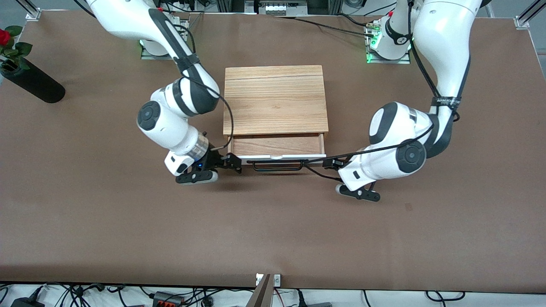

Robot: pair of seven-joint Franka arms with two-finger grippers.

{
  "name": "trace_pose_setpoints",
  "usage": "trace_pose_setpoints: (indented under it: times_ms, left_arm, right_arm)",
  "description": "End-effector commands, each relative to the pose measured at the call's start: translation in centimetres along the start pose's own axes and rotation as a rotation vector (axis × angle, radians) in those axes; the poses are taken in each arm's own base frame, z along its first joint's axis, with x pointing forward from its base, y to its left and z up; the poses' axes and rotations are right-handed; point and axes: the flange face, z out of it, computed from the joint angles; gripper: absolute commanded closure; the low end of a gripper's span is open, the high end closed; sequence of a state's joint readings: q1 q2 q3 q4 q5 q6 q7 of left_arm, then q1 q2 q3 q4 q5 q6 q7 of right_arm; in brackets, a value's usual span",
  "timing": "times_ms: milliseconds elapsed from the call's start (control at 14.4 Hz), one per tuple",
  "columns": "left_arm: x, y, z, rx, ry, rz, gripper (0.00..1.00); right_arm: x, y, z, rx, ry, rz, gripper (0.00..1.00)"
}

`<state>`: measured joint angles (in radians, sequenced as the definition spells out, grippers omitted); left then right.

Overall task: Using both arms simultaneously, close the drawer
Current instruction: 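Move the left gripper and the right gripper toward the drawer front, then push the white drawer front into the box with both grippers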

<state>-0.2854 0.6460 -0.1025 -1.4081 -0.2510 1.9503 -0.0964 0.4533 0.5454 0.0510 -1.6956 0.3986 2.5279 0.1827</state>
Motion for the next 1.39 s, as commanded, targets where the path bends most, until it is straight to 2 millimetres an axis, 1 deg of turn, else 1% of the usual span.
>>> trace_pose_setpoints:
  times_ms: [0, 139, 277, 554, 624, 901, 1178, 1317]
  left_arm:
    - [0.0, 1.2, 0.3, -0.037, -0.017, 0.003, 0.00]
    - [-0.1, 1.2, 0.4, -0.036, -0.028, 0.004, 0.00]
    - [-0.6, 1.7, 0.9, -0.044, -0.063, 0.011, 0.00]
    - [-1.4, 1.3, 0.9, -0.043, -0.128, 0.011, 0.00]
    - [-1.6, 1.6, 1.0, -0.043, -0.137, 0.015, 0.00]
    - [-2.0, 2.6, 1.9, -0.044, -0.164, 0.031, 0.00]
    - [-2.3, 2.8, 2.5, -0.041, -0.188, 0.034, 0.00]
    - [-2.6, 2.9, 2.7, -0.040, -0.213, 0.037, 0.00]
  right_arm:
    - [-0.2, -0.3, 0.0, 0.006, -0.004, 0.009, 0.00]
    - [-0.6, -0.1, 0.4, 0.000, -0.022, 0.008, 0.00]
    - [-1.0, 0.3, 1.0, -0.009, -0.060, 0.012, 0.00]
    - [-1.7, 0.3, 1.4, -0.019, -0.118, 0.010, 0.00]
    - [-1.9, 0.4, 1.5, -0.023, -0.142, 0.012, 0.00]
    - [-2.7, 1.0, 1.5, -0.042, -0.235, 0.017, 0.00]
    - [-3.5, 1.4, 1.8, -0.056, -0.311, 0.022, 0.00]
    - [-4.0, 1.4, 1.9, -0.062, -0.350, 0.023, 0.00]
